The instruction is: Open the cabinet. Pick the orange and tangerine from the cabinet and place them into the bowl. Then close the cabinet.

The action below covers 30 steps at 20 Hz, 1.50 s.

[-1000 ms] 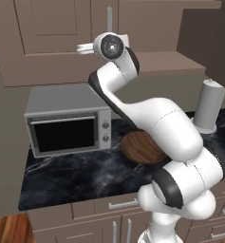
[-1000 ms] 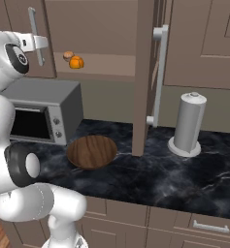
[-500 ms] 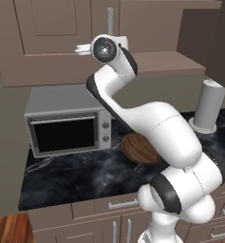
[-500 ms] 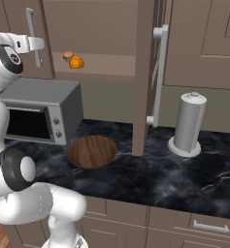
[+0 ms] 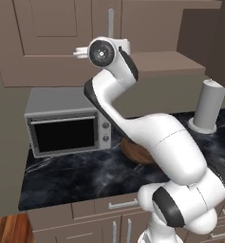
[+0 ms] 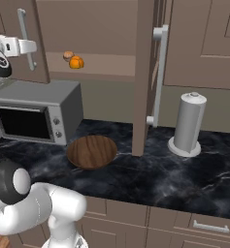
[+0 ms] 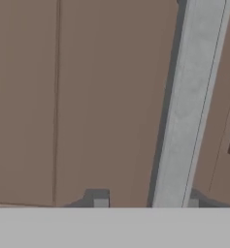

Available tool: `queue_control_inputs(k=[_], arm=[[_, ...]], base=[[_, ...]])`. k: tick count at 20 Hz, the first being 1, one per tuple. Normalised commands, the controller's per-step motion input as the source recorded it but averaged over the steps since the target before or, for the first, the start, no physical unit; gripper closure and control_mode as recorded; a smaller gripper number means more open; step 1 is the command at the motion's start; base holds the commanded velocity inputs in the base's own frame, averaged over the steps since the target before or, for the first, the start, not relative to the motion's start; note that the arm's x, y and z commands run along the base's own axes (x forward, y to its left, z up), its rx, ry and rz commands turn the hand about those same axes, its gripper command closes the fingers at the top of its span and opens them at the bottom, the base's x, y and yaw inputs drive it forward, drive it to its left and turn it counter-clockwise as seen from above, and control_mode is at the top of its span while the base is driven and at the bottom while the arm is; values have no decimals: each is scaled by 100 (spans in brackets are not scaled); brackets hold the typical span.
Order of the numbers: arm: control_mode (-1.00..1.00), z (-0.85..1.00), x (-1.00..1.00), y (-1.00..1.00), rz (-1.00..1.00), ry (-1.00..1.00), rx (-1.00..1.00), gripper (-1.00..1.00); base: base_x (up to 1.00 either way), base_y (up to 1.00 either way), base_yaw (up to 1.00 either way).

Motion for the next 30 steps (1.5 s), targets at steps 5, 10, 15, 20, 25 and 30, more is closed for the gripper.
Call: queue_control_inputs(k=[5,10,15,20,25,30], arm=[[-100,0,-57,32,0,1,0,100],[-100,0,-60,37,0,0,0,100],[-100,0,-63,40,0,0,0,100],[-100,0,-66,35,0,0,0,100],[-100,0,-64,36,0,0,0,100],[-100,0,-53,36,0,0,0,100]], base=[[0,0,0],[0,0,0],[0,0,0],[0,0,0],[0,0,0],[0,0,0]])
